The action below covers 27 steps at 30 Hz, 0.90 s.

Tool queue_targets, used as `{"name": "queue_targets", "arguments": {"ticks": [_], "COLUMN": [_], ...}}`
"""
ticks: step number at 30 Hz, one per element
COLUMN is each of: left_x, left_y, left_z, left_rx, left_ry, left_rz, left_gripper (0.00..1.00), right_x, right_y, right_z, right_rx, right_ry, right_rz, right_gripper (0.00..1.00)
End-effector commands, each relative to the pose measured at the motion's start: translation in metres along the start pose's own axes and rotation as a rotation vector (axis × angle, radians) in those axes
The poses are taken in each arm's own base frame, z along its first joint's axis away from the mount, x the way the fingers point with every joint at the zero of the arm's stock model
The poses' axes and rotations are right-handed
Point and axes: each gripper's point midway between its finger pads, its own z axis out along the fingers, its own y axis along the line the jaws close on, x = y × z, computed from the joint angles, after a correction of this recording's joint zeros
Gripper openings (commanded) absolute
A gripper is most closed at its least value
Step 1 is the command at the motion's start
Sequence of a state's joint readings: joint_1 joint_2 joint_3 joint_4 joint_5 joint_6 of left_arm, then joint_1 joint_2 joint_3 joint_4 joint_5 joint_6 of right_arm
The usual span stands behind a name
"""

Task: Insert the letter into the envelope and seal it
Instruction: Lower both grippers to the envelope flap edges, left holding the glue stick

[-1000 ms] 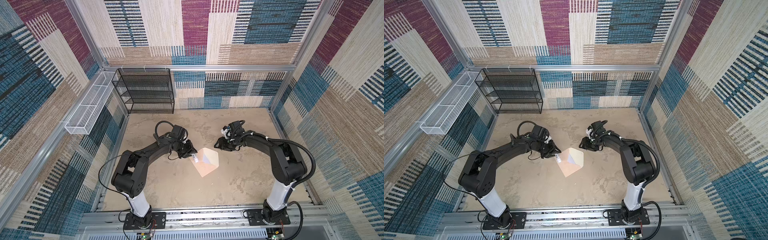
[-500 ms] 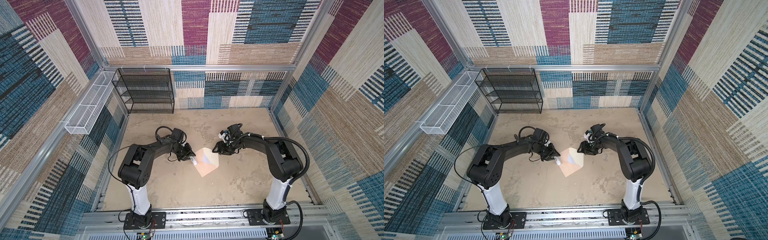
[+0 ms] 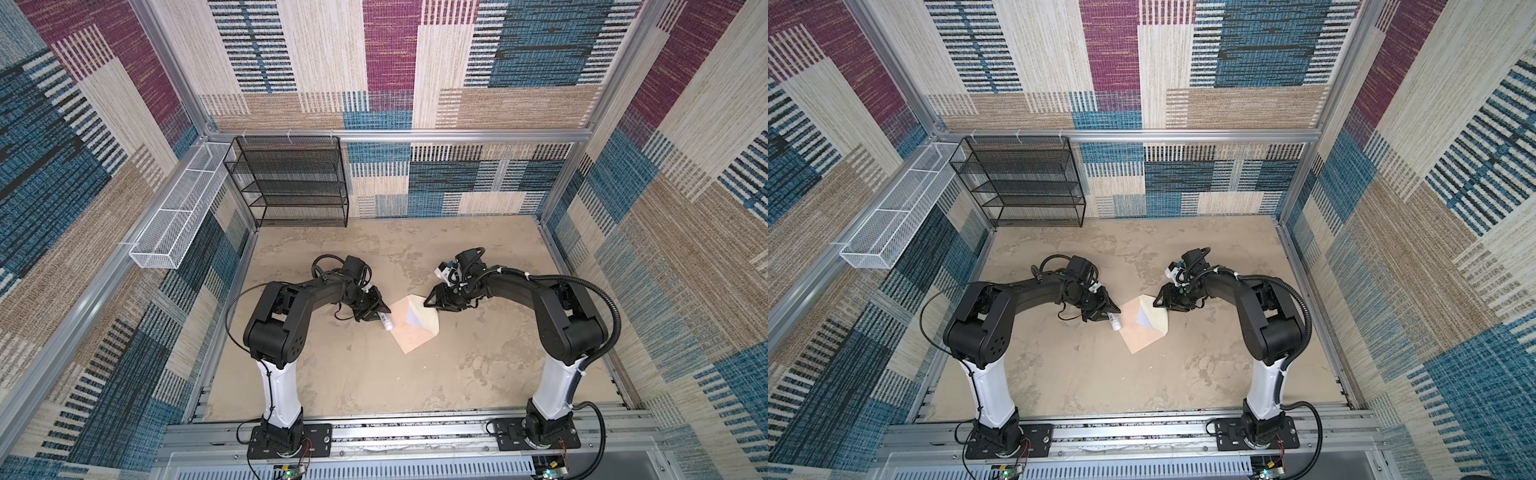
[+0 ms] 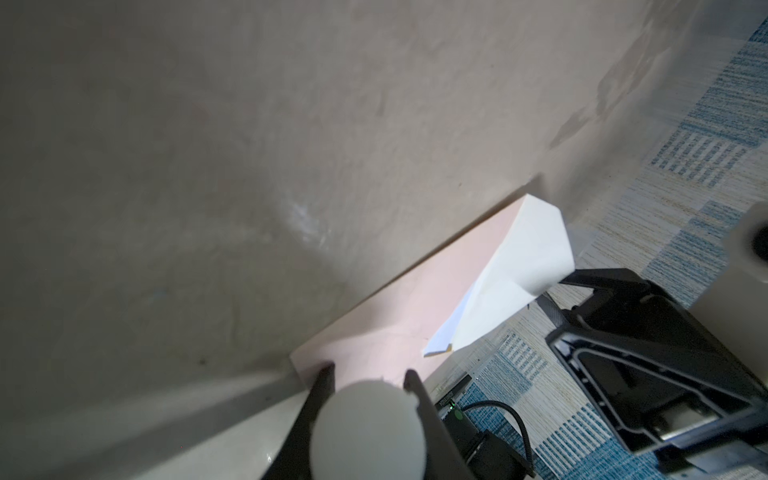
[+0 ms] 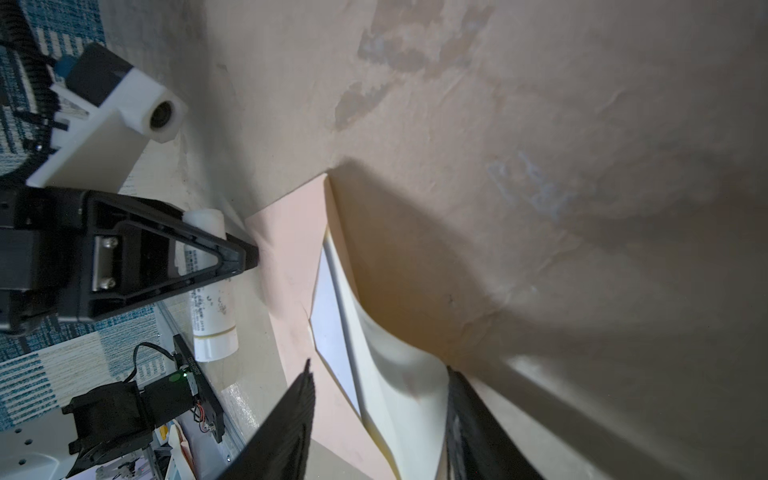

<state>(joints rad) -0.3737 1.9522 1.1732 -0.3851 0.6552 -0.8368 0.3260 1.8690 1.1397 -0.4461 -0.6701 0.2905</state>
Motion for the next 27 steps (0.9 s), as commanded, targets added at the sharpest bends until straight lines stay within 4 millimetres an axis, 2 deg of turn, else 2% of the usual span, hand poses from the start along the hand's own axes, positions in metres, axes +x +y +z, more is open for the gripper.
{"name": "queue_targets", "arguments": {"ticks": [1, 6, 10, 17, 27], "left_x": [0.002, 0.003, 0.003, 0.004, 0.003], "left_y": [0.015, 0.018, 0.021, 0.023, 0.023], "left_z": [0.002, 0.002, 0.003, 0.004, 0.006], "left_rx": [-0.07, -0.088, -0.092, -0.097, -0.1], "left_ry": [0.007, 0.013, 0.02, 0.027, 0.035], "left_rz": [0.032, 0.038, 0.037, 0.035, 0.038], "left_gripper": [0.0, 0.0, 0.0, 0.0, 0.0], "right_x": [-0.002, -0.003, -0.002, 0.006, 0.02], "right_y": [0.014, 0.018, 0.02, 0.034, 0.051], "right_z": [-0.007, -0.015, -0.014, -0.011, -0.007], "right_rx": [-0.047, -0.029, -0.049, -0.159, -0.259], "right_ry": [-0.003, -0.016, -0.005, 0.035, 0.091], "right_rz": [-0.021, -0.038, -0.04, -0.033, -0.032], "right_gripper": [0.53, 0.55, 0.53, 0.4, 0.45]}}
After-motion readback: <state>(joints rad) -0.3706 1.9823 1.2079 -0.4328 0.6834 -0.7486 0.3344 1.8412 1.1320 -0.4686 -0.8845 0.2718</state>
